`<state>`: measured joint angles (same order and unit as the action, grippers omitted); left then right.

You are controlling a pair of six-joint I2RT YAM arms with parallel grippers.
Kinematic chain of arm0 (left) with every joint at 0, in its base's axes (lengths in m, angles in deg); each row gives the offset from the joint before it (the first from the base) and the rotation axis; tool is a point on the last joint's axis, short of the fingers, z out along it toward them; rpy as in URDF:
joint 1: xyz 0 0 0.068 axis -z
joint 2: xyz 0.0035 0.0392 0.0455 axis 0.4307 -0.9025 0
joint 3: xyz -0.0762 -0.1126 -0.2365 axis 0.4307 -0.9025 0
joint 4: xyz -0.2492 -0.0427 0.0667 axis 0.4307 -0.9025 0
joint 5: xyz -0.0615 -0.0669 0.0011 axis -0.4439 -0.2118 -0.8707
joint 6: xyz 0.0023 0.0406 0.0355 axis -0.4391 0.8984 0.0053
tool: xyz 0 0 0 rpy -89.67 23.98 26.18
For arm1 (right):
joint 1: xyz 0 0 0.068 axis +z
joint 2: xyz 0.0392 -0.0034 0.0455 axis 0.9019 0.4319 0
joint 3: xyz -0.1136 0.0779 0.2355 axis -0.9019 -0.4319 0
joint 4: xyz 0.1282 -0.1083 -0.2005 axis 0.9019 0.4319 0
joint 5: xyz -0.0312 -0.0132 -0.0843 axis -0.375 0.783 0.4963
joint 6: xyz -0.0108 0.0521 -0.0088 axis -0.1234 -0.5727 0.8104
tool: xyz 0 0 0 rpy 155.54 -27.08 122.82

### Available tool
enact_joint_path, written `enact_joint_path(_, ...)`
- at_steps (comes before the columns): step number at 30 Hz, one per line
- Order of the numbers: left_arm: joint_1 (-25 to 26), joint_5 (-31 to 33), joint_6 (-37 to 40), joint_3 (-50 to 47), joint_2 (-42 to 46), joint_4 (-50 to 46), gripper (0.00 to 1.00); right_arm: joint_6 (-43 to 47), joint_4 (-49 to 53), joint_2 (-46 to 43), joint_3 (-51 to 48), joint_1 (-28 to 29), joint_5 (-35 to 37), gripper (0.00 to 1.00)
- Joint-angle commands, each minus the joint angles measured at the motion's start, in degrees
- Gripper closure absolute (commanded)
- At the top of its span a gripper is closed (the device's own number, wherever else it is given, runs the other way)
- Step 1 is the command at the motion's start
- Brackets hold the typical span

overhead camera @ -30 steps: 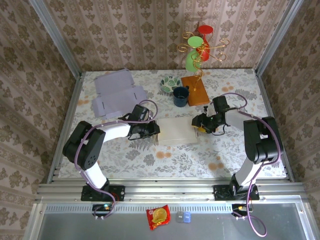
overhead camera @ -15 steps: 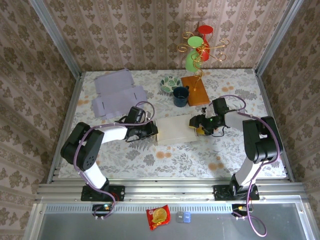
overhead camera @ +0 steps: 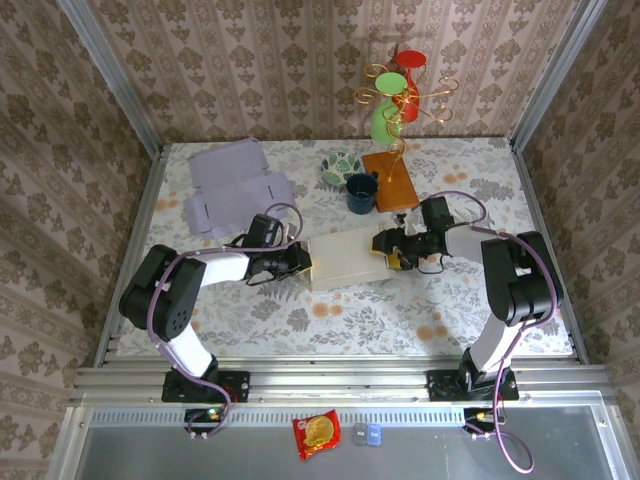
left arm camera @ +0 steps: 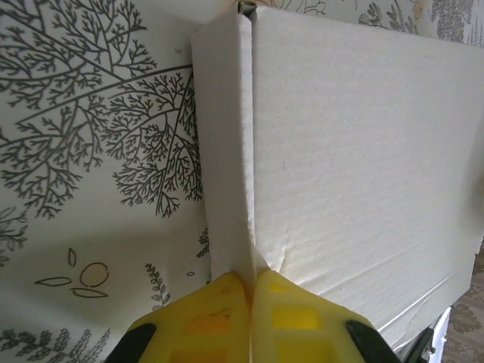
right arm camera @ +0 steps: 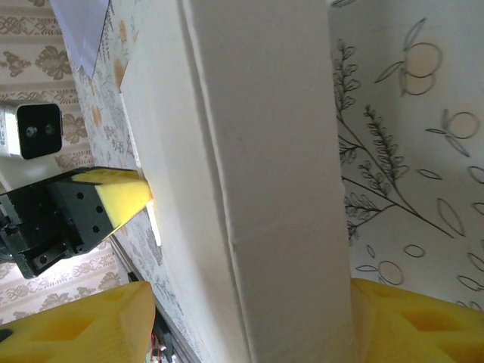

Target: Fold the paper box

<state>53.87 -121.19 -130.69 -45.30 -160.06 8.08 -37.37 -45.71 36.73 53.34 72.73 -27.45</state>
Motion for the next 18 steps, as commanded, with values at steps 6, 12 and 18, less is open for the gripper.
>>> enact_joint_path(6,-3.66,4.33,3.15,-3.71,-3.81,-8.40,0.95,0.83,0.70,1.04,0.66,0.41,-1.76,0.33)
enact_joint_path(12,-3.66,3.95,3.34,-2.21,-4.83,-8.58,0.94,-2.31,-2.32,3.43,3.19,4.01,-3.45,0.38)
enact_joint_path(18,-3.57,4.60,4.46,-1.50,-2.69,-8.76,0.91,-9.09,-8.49,2.90,2.04,4.41,-4.51,0.46)
